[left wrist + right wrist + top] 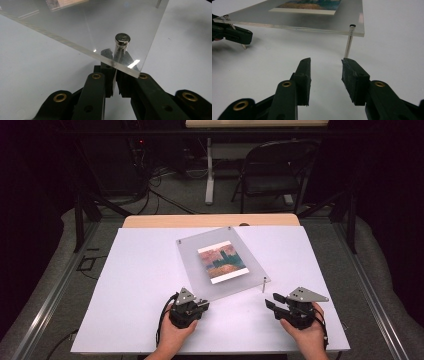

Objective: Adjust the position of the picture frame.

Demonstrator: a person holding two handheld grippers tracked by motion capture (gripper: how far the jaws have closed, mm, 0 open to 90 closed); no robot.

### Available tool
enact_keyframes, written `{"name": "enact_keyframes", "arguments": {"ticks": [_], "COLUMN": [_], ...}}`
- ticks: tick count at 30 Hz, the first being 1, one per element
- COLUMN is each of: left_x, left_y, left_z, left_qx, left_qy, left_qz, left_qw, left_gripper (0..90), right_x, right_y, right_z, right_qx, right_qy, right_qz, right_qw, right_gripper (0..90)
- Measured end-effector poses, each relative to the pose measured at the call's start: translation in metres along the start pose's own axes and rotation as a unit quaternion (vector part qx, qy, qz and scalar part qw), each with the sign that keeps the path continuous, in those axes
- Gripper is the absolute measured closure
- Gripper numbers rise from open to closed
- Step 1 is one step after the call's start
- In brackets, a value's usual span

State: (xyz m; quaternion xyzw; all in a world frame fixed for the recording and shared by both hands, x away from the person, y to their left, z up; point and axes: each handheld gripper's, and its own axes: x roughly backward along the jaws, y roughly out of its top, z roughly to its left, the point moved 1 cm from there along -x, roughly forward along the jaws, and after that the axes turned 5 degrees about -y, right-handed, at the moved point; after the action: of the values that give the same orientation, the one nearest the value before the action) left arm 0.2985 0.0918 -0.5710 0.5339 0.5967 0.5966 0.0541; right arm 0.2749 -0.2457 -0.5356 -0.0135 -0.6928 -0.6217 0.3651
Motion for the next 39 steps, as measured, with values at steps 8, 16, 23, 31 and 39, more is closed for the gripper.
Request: {"name": "enact_keyframes", "arguments": {"ticks": [8,16,23,31,39], "left_x": [0.005,0.008,0.01,0.013,0.014], "left_y": [0.002,0.002,0.002,0.003,0.003], "left_z": [0.004,0.007,0.009,0.01,0.012], "left_qx": [0.009,0.015,0.021,0.021,0.019], "left_qy": [-0.002,0.0,0.004,0.004,0.006], "left_qz": [0.003,-0.001,-0.001,-0.005,-0.004], "left_qw": [1.0,0.9999,0.9998,0.9998,0.9998], "left_gripper": [84.9,84.8,84.7,84.8,84.8], "right_x": [-0.017,-0.037,-0.057,-0.074,-0.089], "right_y": [0.001,0.01,0.011,0.016,0.018], "right_z": [-0.003,-0.003,-0.011,-0.012,-0.009], "right_qx": [0.0,0.025,0.01,0.005,0.019], "right_qy": [-0.002,-0.02,-0.036,-0.02,-0.013], "right_qz": [0.027,0.037,0.058,0.053,0.049], "right_qw": [0.9996,0.9988,0.9976,0.9984,0.9985], "right_gripper": [66.2,68.1,72.0,72.5,78.5]}}
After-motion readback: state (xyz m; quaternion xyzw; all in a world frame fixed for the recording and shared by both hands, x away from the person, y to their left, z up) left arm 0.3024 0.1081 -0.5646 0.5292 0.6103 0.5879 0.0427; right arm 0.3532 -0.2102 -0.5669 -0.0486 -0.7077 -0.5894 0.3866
